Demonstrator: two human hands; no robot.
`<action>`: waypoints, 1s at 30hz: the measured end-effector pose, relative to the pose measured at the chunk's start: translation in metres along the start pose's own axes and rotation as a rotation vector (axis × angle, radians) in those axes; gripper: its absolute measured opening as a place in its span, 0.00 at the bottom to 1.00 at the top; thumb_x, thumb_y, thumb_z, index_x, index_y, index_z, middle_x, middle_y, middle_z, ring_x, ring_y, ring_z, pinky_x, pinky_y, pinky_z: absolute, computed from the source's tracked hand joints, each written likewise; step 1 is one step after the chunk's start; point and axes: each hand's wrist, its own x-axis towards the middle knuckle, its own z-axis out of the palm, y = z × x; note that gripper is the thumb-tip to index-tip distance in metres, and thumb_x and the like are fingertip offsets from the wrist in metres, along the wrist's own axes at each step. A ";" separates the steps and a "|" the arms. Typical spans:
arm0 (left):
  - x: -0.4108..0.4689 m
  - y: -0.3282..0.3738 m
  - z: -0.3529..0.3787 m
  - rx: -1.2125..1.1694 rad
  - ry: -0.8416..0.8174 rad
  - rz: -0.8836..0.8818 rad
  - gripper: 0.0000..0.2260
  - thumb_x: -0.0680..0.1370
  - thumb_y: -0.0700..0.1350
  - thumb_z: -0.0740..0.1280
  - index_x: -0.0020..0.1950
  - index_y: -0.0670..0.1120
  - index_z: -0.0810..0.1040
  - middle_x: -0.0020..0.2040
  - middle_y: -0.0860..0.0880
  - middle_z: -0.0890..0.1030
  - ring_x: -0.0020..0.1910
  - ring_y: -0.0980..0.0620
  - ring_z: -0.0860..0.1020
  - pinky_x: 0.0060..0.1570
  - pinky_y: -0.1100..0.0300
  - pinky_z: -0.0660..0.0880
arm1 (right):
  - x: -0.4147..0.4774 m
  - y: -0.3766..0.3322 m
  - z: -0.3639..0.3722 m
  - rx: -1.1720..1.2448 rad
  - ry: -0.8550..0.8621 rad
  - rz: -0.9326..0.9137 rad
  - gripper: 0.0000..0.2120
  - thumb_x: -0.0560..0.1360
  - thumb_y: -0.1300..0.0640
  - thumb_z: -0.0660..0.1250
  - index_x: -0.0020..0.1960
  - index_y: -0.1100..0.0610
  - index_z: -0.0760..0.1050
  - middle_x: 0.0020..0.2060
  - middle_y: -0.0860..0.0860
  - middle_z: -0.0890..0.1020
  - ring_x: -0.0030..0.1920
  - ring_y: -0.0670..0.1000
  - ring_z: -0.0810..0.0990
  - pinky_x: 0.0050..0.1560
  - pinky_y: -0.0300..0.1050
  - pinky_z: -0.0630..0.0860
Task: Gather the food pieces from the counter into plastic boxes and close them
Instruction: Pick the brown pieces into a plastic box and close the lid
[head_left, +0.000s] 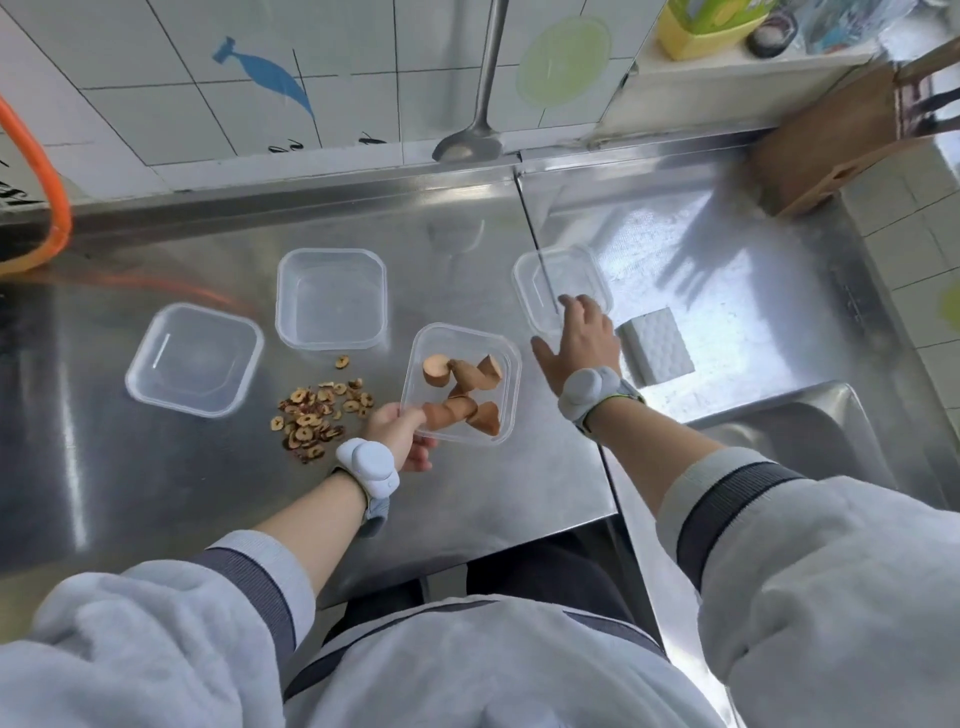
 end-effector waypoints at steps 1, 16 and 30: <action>0.000 0.001 0.003 -0.004 -0.005 -0.002 0.09 0.77 0.42 0.68 0.54 0.40 0.75 0.32 0.40 0.79 0.17 0.53 0.69 0.20 0.61 0.74 | 0.004 0.006 0.001 -0.031 -0.016 0.038 0.33 0.73 0.43 0.65 0.72 0.54 0.58 0.73 0.55 0.62 0.71 0.59 0.63 0.65 0.57 0.66; 0.028 0.016 0.078 -0.026 0.158 -0.090 0.04 0.78 0.40 0.65 0.51 0.48 0.77 0.32 0.42 0.77 0.17 0.55 0.68 0.20 0.62 0.75 | 0.109 0.064 0.023 -0.024 -0.143 0.254 0.17 0.74 0.64 0.60 0.62 0.61 0.63 0.58 0.60 0.71 0.58 0.61 0.72 0.54 0.52 0.72; 0.011 0.011 0.046 -0.113 0.037 -0.093 0.04 0.81 0.43 0.65 0.46 0.46 0.73 0.35 0.43 0.78 0.18 0.55 0.69 0.19 0.65 0.73 | 0.054 0.019 -0.035 0.322 -0.089 0.322 0.13 0.74 0.58 0.58 0.56 0.56 0.76 0.57 0.52 0.76 0.50 0.54 0.77 0.46 0.42 0.67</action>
